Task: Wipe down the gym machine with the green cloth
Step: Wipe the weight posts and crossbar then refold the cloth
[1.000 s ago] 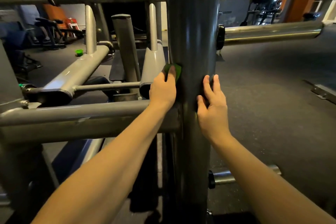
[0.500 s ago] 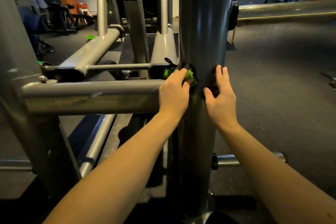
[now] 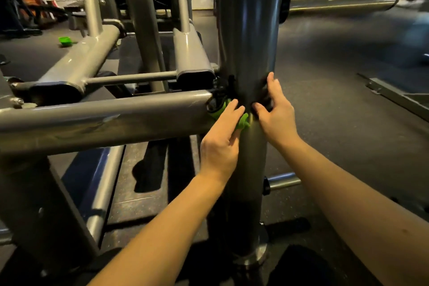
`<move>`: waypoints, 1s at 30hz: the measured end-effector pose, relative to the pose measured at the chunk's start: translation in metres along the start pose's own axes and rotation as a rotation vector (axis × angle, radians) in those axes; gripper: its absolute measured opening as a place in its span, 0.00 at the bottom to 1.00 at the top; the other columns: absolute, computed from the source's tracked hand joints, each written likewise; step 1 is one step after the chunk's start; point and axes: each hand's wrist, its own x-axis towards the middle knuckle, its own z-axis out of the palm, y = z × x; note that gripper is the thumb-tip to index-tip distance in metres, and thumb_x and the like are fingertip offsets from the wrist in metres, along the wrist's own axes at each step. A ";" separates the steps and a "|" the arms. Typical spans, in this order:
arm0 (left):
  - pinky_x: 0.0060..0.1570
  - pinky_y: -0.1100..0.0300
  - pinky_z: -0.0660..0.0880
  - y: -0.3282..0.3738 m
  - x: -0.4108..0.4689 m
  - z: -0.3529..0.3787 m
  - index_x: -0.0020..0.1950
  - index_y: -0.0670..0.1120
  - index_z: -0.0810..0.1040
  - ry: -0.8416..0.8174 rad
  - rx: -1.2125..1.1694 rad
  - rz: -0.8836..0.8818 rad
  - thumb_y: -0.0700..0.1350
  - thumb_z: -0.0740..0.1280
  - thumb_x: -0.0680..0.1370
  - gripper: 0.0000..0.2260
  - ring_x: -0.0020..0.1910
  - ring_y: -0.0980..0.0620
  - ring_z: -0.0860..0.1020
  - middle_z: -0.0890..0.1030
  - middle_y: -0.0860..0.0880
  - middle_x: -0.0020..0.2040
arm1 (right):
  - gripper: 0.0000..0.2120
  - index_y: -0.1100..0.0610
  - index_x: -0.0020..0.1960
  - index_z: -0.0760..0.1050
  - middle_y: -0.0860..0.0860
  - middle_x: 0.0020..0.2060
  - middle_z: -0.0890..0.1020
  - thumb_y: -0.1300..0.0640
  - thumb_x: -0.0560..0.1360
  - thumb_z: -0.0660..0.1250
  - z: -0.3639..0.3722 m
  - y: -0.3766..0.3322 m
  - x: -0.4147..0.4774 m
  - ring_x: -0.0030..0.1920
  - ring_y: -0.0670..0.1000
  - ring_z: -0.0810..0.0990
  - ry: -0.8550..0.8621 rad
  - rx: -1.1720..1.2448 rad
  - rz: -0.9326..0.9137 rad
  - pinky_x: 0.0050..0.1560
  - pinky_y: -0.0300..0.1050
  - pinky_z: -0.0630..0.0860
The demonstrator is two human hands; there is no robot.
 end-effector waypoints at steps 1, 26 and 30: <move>0.74 0.52 0.70 -0.005 -0.014 0.001 0.73 0.42 0.75 0.005 -0.067 -0.062 0.32 0.68 0.79 0.22 0.74 0.54 0.71 0.75 0.46 0.74 | 0.40 0.49 0.83 0.51 0.54 0.79 0.64 0.65 0.79 0.68 0.002 0.000 -0.002 0.67 0.31 0.61 -0.005 -0.019 0.017 0.65 0.21 0.56; 0.54 0.75 0.73 -0.067 -0.044 0.018 0.58 0.51 0.77 -0.021 -0.539 -0.799 0.41 0.69 0.81 0.09 0.52 0.62 0.77 0.79 0.55 0.54 | 0.43 0.49 0.83 0.48 0.49 0.75 0.72 0.59 0.79 0.71 0.051 0.020 -0.070 0.75 0.50 0.68 0.103 -0.088 0.430 0.77 0.53 0.66; 0.65 0.63 0.73 -0.068 -0.052 0.026 0.60 0.55 0.75 -0.071 -0.513 -0.724 0.42 0.71 0.79 0.13 0.59 0.58 0.77 0.79 0.52 0.59 | 0.43 0.48 0.83 0.45 0.48 0.75 0.72 0.55 0.80 0.70 0.059 0.030 -0.080 0.75 0.50 0.68 0.077 -0.111 0.485 0.75 0.54 0.67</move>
